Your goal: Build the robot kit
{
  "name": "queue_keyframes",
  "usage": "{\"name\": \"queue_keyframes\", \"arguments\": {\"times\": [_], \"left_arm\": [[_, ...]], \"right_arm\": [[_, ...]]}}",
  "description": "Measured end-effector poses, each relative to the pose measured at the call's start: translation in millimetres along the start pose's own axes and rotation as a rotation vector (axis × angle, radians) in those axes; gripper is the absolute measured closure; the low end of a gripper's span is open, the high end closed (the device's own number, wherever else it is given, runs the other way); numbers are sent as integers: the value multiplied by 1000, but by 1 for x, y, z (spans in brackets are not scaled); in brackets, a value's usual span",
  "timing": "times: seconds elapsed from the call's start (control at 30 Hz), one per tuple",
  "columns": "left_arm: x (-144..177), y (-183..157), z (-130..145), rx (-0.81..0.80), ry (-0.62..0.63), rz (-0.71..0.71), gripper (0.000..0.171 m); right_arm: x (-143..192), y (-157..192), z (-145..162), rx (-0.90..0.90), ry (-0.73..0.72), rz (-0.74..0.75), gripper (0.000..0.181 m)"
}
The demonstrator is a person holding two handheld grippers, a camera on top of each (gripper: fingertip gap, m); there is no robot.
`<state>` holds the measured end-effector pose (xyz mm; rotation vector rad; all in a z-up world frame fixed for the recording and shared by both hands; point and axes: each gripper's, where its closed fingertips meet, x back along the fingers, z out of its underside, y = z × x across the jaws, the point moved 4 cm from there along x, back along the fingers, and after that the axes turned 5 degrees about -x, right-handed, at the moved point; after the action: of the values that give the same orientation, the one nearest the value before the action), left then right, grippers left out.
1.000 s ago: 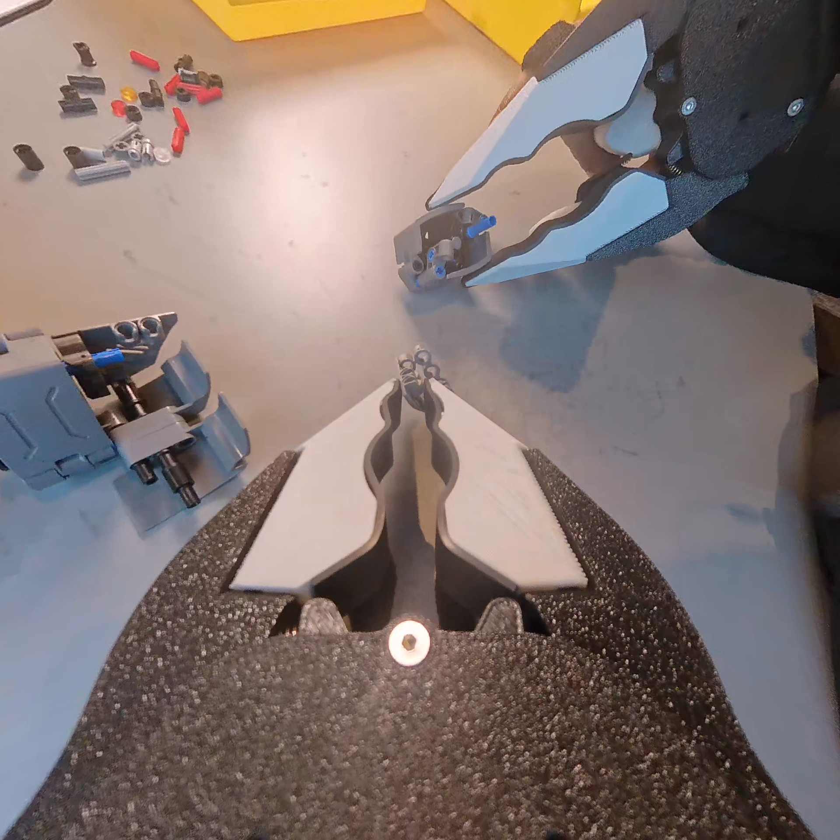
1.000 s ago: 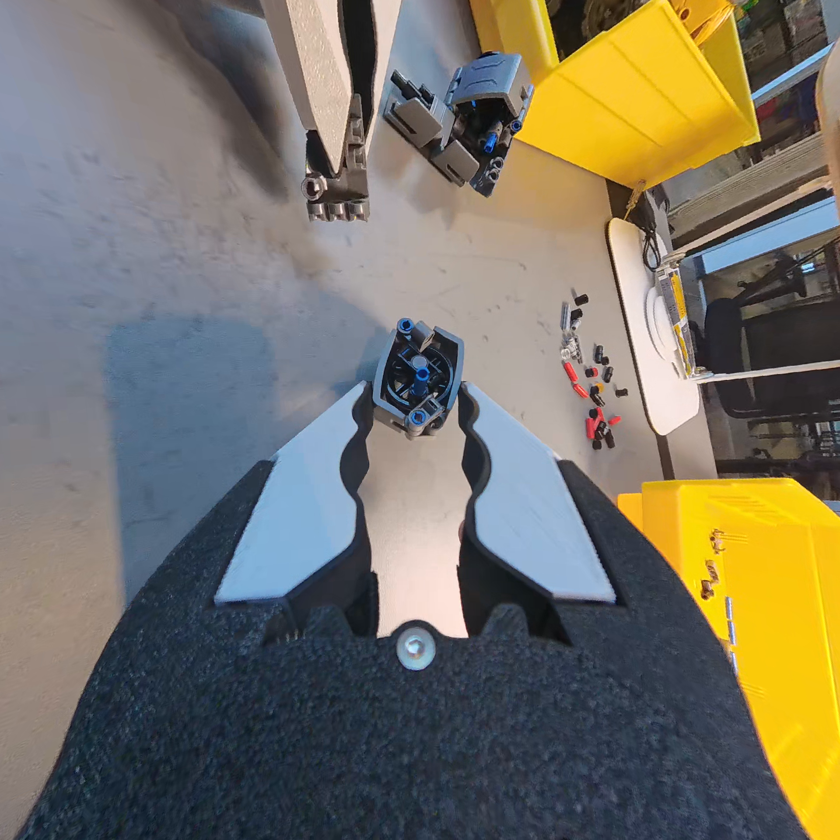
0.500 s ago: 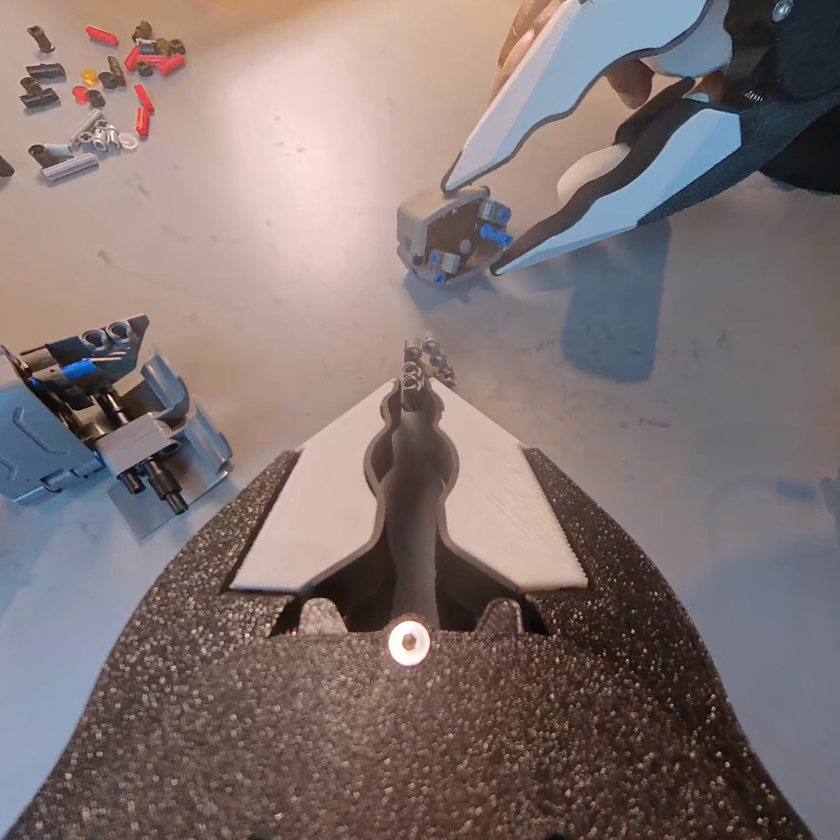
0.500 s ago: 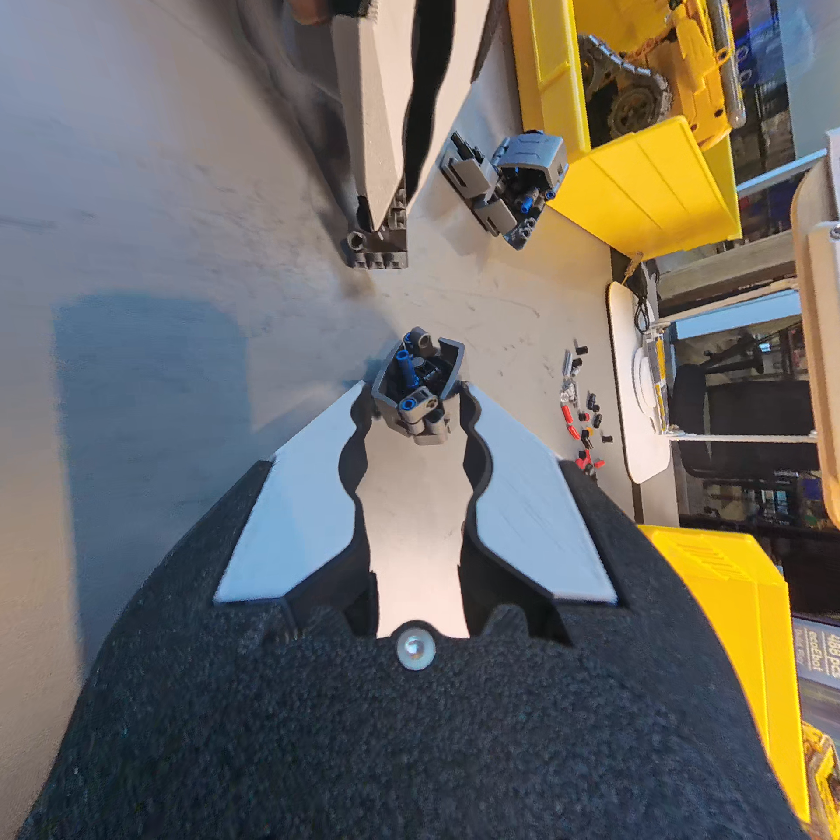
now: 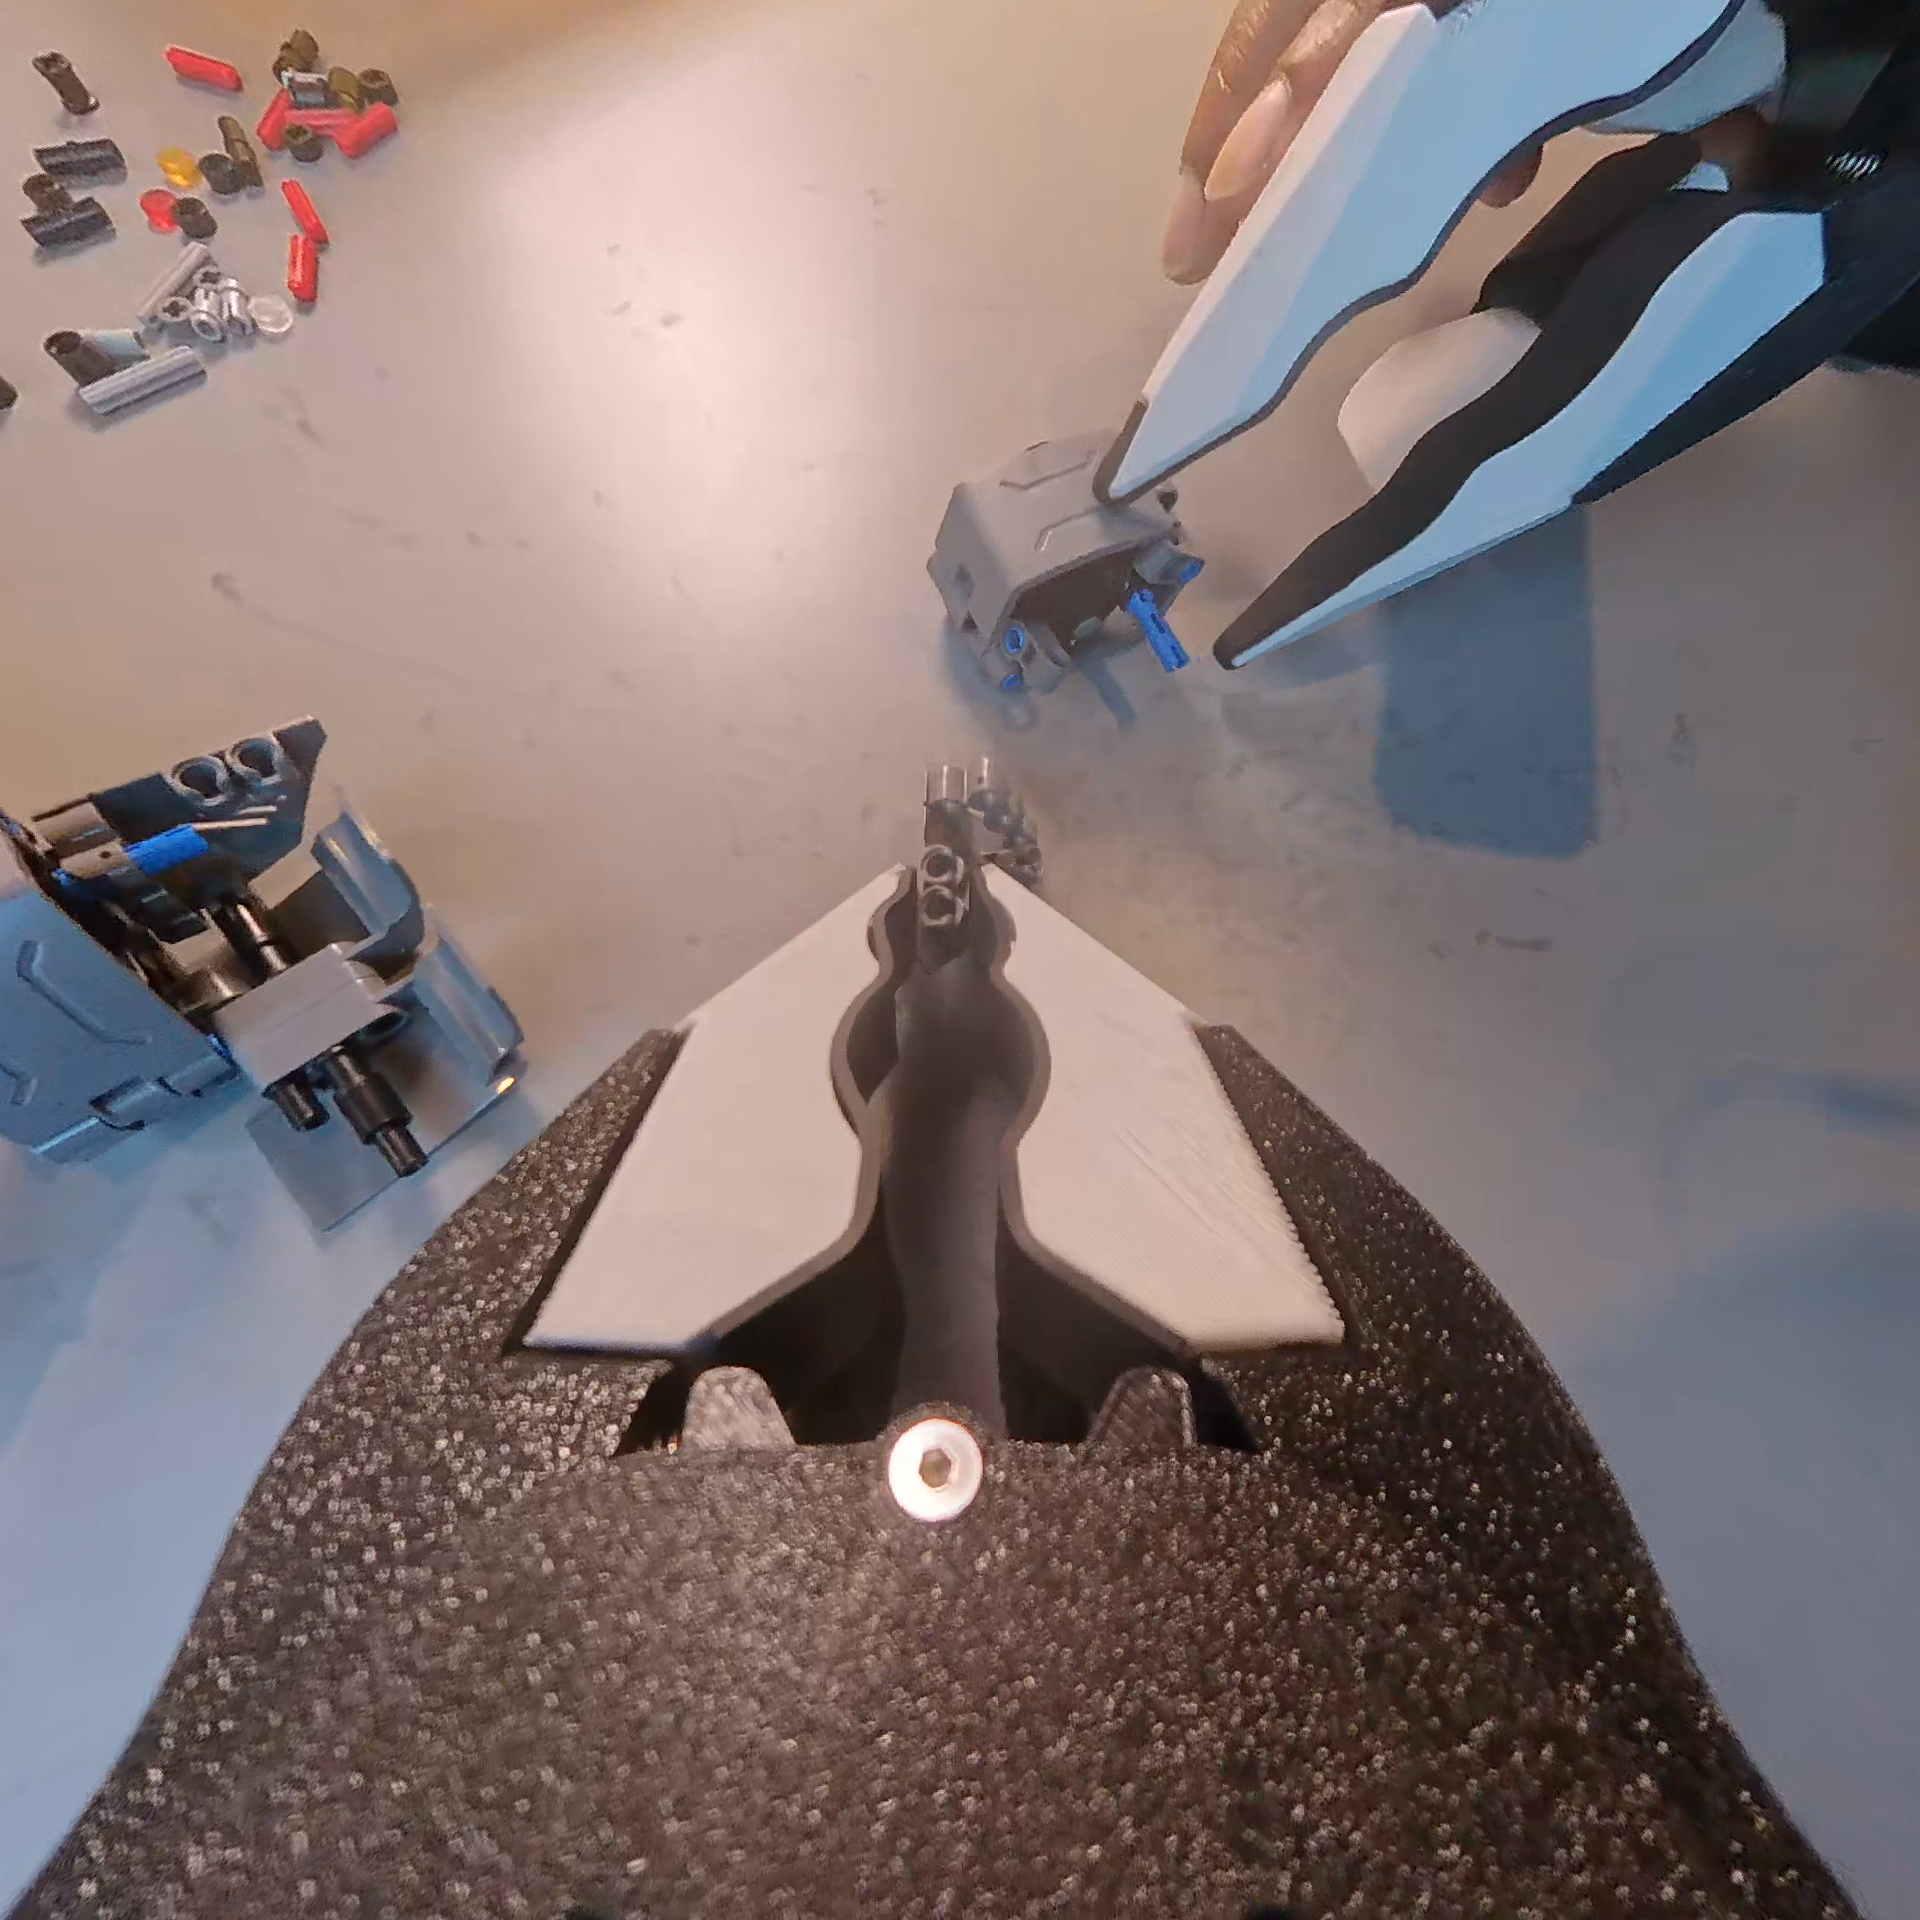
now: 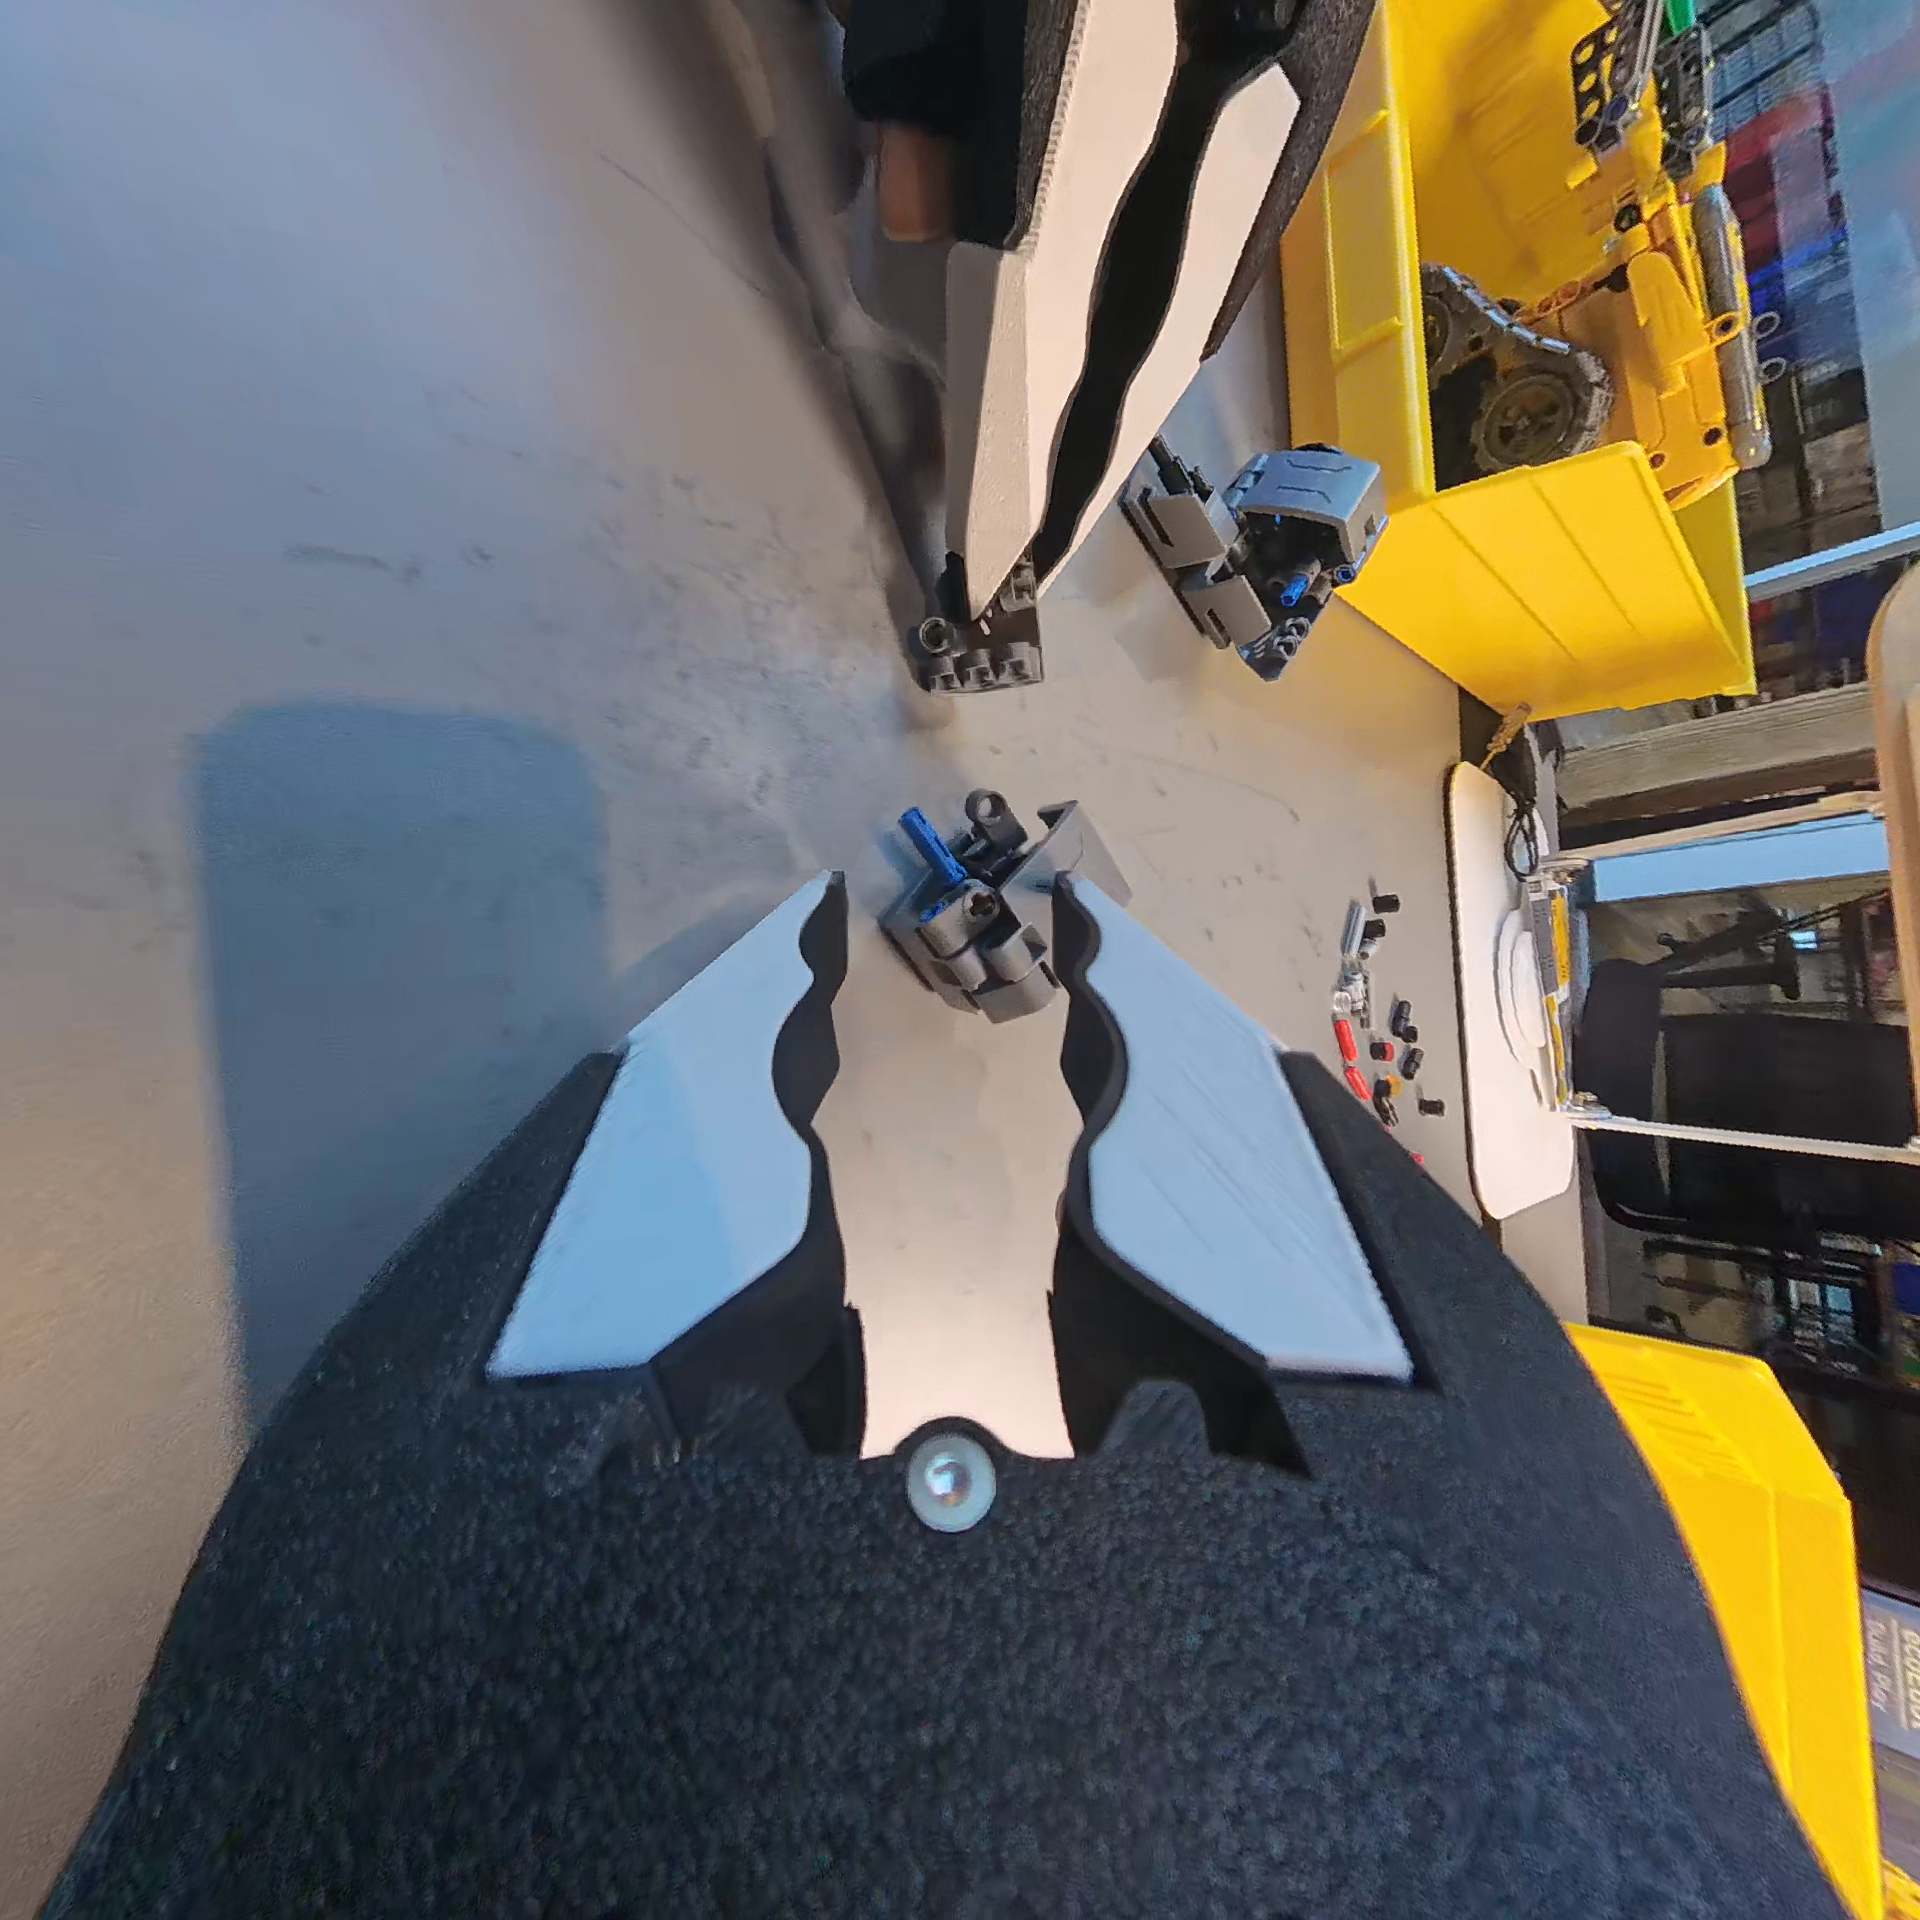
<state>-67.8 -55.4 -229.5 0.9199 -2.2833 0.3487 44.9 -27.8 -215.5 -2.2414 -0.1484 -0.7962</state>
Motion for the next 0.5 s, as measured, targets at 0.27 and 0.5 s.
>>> {"name": "queue_keyframes", "arguments": {"times": [0.27,0.5], "left_arm": [[1,0,2,-30,21,-12,162],[21,10,-6,14,-50,-3,157]], "right_arm": [[6,0,-6,-122,-103,-76,143],[19,-14,5,-373,-192,-226,127]]}}
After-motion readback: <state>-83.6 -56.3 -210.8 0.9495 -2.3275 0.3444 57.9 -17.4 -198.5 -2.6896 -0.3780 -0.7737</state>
